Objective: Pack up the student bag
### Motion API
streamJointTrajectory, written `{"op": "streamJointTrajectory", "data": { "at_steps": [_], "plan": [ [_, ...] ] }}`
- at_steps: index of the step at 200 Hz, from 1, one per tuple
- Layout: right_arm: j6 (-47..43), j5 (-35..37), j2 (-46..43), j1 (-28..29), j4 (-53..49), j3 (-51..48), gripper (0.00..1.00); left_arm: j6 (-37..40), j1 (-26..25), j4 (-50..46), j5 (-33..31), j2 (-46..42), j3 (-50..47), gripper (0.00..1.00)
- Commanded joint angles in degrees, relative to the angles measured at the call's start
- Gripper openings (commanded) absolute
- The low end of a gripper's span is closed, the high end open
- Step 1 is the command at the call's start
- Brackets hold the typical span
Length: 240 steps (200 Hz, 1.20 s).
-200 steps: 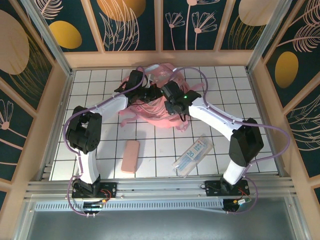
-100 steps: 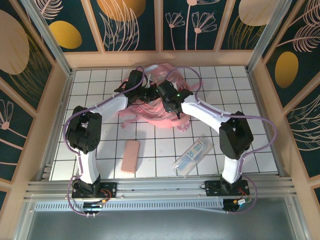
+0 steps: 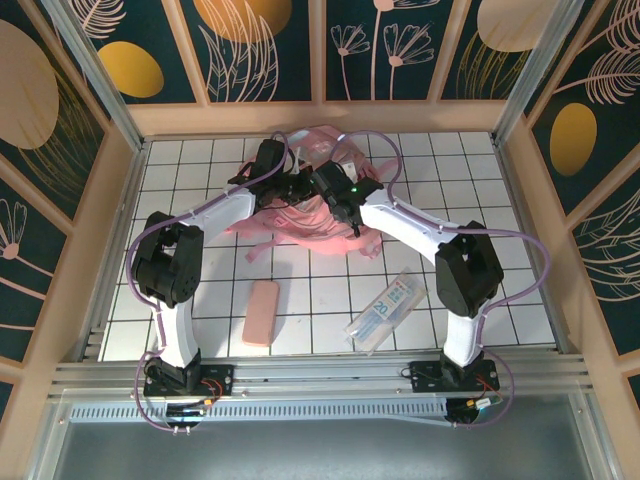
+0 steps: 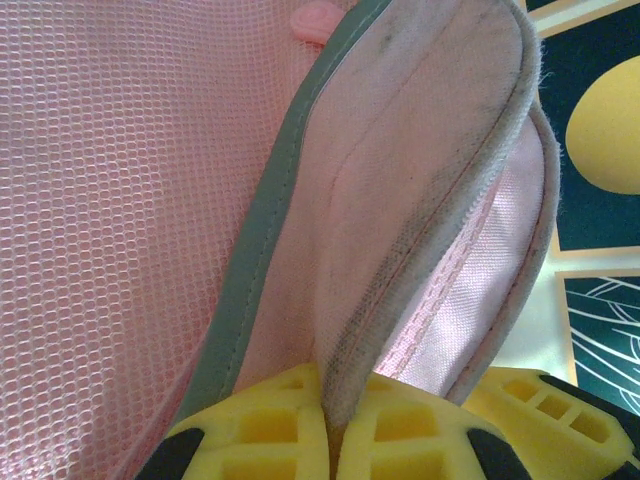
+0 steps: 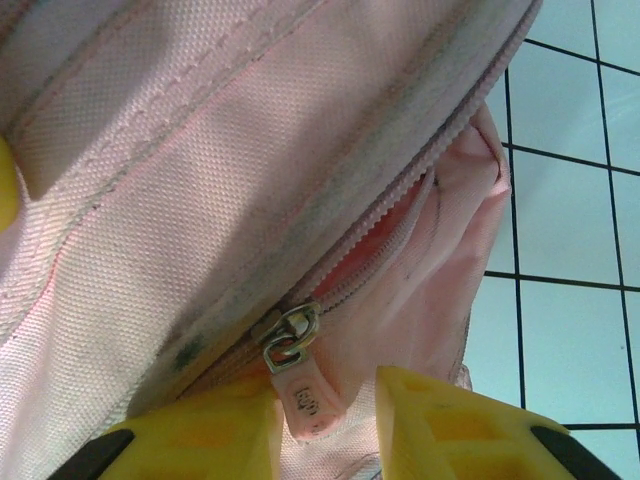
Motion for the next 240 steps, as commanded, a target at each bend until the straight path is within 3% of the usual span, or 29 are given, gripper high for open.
{"op": "streamJointTrajectory", "data": {
  "at_steps": [1,15,48,83,150,194,240],
  "plan": [
    [1.2,2.7,1.0,0.3,1.1,0.8,0.32,-2.1,0.1,3.4,2.5,-0.8,0.5,0.0],
    [1.3,2.6,1.1,0.4,1.9,0.5,0.31,-2.3,0.1,3.7,2.7,-0.8,0.3,0.0],
    [0.7,2.8,2.1,0.3,2.5,1.5,0.13,-2.1,0.1,3.5,2.8,-0.5,0.6,0.0],
    [1.2,0.3,2.0,0.4,-1.5,4.8,0.08,-1.9,0.1,3.2,2.1,-0.2,0.9,0.0],
    [3.6,-25.4,-0.9,-2.2,-11.2,6.4,0.0,-2.1,0.1,3.2,1.6,1.1,2.5,0.0],
    [1.4,-32.2,-1.4,-2.5,-5.9,1.3,0.0,-2.4,0.1,3.1,1.8,1.1,2.9,0.0],
    [2.6,-48.4,-1.8,-1.6,2.1,-0.1,0.0,-2.8,0.1,3.3,1.6,1.3,3.3,0.0]
  ]
}}
